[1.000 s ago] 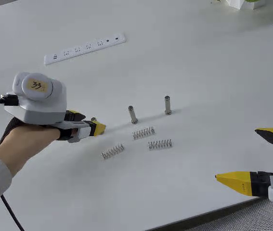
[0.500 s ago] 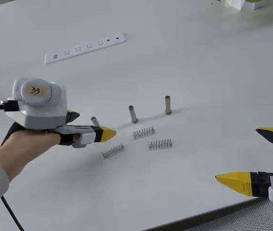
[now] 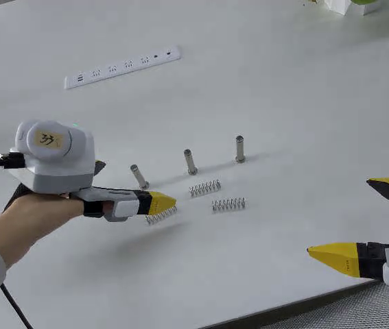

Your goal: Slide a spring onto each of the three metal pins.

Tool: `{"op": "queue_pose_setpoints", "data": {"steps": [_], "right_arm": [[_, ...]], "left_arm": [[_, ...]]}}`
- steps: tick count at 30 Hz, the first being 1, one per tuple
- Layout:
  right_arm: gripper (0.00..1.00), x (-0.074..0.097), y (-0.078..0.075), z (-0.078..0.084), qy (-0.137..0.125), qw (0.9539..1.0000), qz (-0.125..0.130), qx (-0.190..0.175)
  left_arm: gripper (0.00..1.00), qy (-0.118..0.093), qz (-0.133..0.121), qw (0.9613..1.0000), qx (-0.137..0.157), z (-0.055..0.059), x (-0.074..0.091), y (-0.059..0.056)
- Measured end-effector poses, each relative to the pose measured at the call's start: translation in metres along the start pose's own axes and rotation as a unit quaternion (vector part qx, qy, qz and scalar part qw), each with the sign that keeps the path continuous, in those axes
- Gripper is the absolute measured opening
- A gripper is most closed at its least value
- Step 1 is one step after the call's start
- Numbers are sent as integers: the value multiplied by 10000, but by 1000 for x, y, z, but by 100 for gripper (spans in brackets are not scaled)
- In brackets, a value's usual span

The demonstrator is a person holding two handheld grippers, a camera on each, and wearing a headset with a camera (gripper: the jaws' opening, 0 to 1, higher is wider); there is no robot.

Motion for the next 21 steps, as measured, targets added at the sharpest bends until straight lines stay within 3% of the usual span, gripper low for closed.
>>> {"op": "queue_pose_setpoints", "data": {"steps": [9, 11, 13, 21], "right_arm": [[99, -3, -6, -6, 83, 9998, -66, 190], [99, -4, -8, -6, 161, 9995, -98, 263], [99, -6, -9, -7, 200, 9992, -119, 322], [99, -12, -11, -14, 334, 9973, -283, 583]], "left_arm": [[99, -182, 9, 9998, 100, 3, 13, 0], [98, -122, -44, 9999, 61, 6, 15, 1], [98, -226, -48, 9997, 28, 7, 18, 0], [96, -164, -43, 9999, 35, 17, 24, -3]]}}
Point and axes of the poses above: the centre of the closed fingertips' face, and the gripper's own axes: x roughly backward along the fingers, y roughly to its left, z roughly out of its underside, the point moved 1 cm from there along x, roughly backward along the fingers, and after that the axes turned 1 degree about z, right-handed, at the moved point
